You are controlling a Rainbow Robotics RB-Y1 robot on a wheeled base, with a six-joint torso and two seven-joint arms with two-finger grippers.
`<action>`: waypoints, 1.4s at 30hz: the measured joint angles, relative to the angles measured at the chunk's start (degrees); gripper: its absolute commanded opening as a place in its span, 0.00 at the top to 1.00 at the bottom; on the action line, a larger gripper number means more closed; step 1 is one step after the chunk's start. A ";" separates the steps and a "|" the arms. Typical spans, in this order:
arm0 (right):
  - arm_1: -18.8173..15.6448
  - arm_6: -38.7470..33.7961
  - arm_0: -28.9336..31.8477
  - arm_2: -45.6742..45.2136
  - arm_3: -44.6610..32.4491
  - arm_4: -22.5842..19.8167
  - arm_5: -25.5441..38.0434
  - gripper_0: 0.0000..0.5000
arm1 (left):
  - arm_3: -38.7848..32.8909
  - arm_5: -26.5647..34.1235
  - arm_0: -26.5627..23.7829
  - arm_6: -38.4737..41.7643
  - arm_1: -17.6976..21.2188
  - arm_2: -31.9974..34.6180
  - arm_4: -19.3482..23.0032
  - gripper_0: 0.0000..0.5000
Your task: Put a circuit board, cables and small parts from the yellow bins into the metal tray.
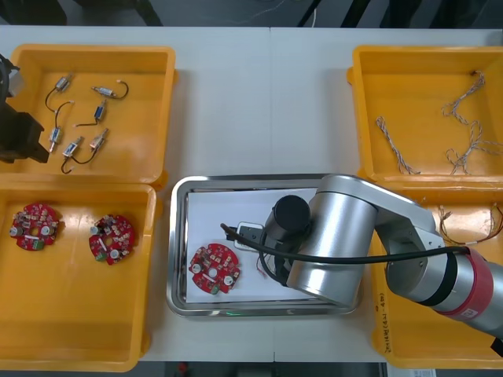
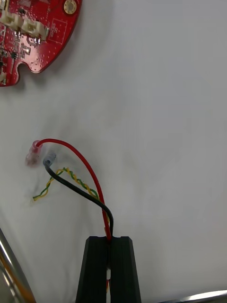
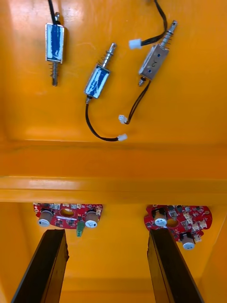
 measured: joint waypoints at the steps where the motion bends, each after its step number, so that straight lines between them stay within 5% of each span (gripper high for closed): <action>1: 0.00 0.00 0.12 0.01 0.00 0.03 -0.01 1.00 | 0.72 0.00 -0.34 0.00 0.00 0.00 -0.22 0.00; 15: 0.09 0.00 1.82 0.03 0.01 2.28 -0.40 0.96 | 16.24 0.02 -8.02 -10.25 0.00 0.00 -2.66 0.00; 16: 0.09 0.00 1.84 0.03 0.01 2.34 -0.40 0.80 | 17.50 0.03 -8.64 -11.31 0.00 -0.03 -2.91 0.00; 18: 0.15 0.00 1.85 0.04 0.01 2.61 -0.40 0.18 | 19.40 0.03 -9.72 -12.45 0.00 -0.23 -3.43 0.00; 19: 0.22 -0.02 1.85 0.04 0.01 2.84 -0.39 0.00 | 20.21 0.03 -10.26 -12.46 0.00 -0.55 -3.72 0.00; 33: 1.80 -3.08 1.91 0.03 0.03 5.26 0.49 0.00 | 28.99 -0.35 -15.95 -12.46 0.00 -11.79 -5.04 0.00; 42: 4.24 -3.09 1.17 -4.80 -0.08 5.25 10.44 0.00 | 34.99 -1.94 -17.88 -12.68 -0.03 -12.46 -6.96 0.00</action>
